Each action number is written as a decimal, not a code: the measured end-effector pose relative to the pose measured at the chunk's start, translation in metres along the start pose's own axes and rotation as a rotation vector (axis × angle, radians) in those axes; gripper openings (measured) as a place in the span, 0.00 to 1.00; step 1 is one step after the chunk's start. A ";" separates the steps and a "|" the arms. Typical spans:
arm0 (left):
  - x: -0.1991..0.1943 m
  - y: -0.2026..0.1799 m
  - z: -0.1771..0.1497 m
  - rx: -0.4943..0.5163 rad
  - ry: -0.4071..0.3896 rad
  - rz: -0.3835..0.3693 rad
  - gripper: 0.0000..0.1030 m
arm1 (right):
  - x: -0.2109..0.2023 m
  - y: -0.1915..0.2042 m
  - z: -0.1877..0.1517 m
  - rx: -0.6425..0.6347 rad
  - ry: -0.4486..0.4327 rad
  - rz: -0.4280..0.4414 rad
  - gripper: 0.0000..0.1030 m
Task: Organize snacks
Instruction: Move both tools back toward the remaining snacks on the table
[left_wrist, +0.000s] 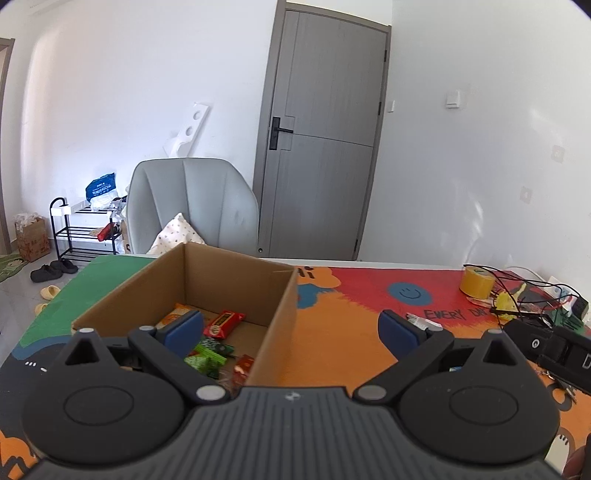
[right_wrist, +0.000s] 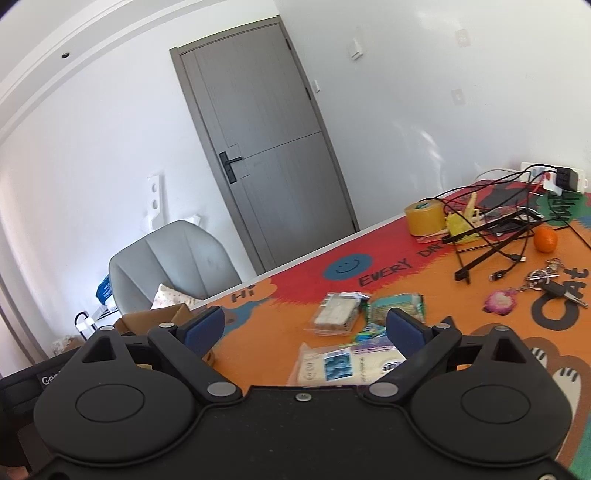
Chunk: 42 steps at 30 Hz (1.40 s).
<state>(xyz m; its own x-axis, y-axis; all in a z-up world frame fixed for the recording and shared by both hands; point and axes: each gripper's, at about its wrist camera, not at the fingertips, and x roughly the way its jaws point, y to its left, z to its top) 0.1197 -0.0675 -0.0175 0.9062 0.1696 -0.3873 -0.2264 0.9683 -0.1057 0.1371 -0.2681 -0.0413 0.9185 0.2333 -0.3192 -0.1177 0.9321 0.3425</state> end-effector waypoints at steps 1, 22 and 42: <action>0.000 -0.003 -0.001 0.004 0.001 -0.005 0.97 | -0.001 -0.004 0.001 0.003 -0.002 -0.006 0.92; 0.028 -0.050 -0.022 0.065 0.079 -0.058 0.97 | 0.010 -0.066 -0.006 0.090 0.034 -0.073 0.75; 0.068 -0.111 -0.049 0.152 0.184 -0.078 0.97 | 0.027 -0.119 -0.013 0.154 0.085 -0.109 0.62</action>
<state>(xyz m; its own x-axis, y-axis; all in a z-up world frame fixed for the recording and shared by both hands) 0.1894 -0.1724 -0.0769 0.8357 0.0709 -0.5447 -0.0899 0.9959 -0.0083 0.1707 -0.3690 -0.1020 0.8868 0.1620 -0.4329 0.0456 0.9013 0.4308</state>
